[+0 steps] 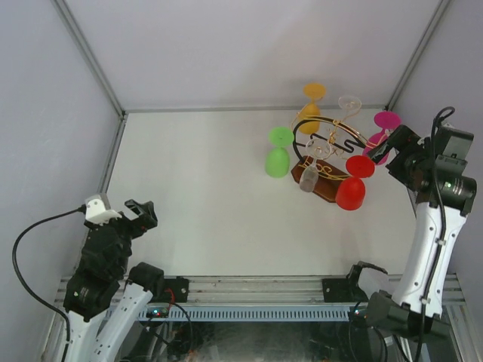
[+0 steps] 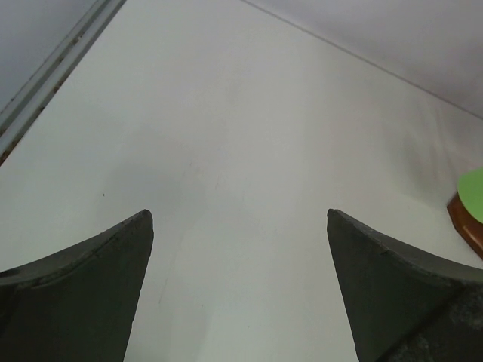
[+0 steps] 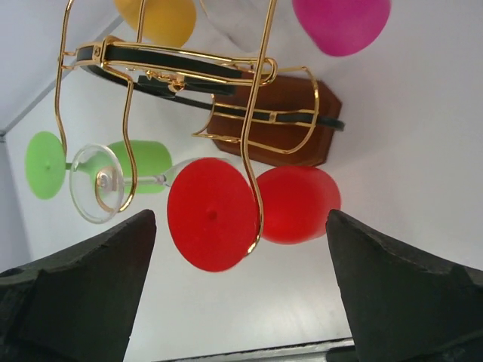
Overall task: Take the wine glass off the wine glass rack
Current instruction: Pick up the wine glass from the wine rack.
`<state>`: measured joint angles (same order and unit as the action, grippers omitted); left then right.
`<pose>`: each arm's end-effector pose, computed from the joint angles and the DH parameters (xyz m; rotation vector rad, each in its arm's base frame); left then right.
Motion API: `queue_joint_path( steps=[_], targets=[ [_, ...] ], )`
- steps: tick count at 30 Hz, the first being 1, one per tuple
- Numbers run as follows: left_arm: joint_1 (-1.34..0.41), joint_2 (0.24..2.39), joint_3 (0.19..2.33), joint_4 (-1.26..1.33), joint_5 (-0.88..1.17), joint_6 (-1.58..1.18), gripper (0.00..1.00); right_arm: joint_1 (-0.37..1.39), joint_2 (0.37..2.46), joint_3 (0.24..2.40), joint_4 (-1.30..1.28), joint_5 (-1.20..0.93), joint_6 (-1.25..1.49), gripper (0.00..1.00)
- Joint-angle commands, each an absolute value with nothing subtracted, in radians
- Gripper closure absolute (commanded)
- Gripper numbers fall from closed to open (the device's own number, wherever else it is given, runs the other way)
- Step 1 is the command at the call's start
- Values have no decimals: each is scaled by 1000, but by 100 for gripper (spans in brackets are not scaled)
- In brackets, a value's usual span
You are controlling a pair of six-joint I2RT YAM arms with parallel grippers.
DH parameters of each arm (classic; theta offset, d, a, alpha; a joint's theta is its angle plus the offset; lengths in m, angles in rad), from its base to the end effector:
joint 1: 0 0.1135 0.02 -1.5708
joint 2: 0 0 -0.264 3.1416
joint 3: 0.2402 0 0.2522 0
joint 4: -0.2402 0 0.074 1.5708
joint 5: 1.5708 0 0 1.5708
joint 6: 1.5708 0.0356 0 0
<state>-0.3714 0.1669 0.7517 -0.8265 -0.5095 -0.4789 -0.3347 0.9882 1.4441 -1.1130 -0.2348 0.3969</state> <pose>0.0369 0.0043 0.3175 -0.4499 1.7261 -0.1501 0.1484 -0.0429 0.4293 0.6736 2.1183 0.2955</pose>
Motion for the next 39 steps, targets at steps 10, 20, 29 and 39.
queue_joint_path(
  steps=[10, 20, 29, 39],
  targets=[
    [-381, 202, 681, -720, -419, -478, 0, -507, 1143, 1438, -1093, -672, 425, 17],
    [-382, 462, 783, -728, -320, -365, 0, -483, 1206, 1437, -1114, -760, 402, 22],
    [-382, 368, 740, -684, -340, -373, 0, -365, 1214, 1433, -1089, -627, 309, 21],
    [-382, 388, 741, -684, -321, -374, 0, -385, 1046, 1281, -913, -463, 341, 18]
  ],
)
